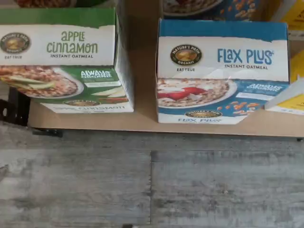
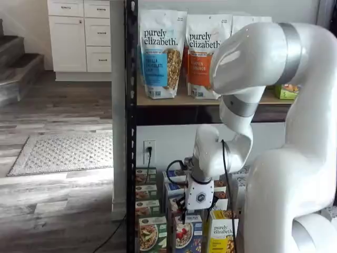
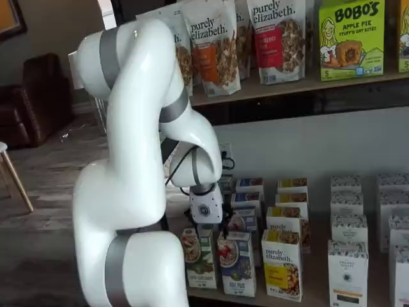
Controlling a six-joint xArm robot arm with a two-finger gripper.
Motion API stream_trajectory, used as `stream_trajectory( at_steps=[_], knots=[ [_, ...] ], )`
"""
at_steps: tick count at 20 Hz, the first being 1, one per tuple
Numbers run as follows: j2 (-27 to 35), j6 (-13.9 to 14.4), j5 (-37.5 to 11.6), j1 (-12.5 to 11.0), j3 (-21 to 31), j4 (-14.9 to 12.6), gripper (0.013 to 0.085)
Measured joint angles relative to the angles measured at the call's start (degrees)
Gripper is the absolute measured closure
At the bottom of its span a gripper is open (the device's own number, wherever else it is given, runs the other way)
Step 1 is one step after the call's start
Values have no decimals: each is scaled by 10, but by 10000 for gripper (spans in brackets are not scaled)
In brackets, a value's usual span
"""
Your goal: Pick up the blue and white box that is on the bottom shelf, the second box from the left
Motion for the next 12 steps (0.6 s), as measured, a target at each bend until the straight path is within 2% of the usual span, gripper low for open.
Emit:
stream_trajectory(
  at_steps=[9, 12],
  knots=[
    [78, 27, -29, -7, -50, -36, 130],
    [95, 28, -35, -11, -64, -41, 130]
  ],
)
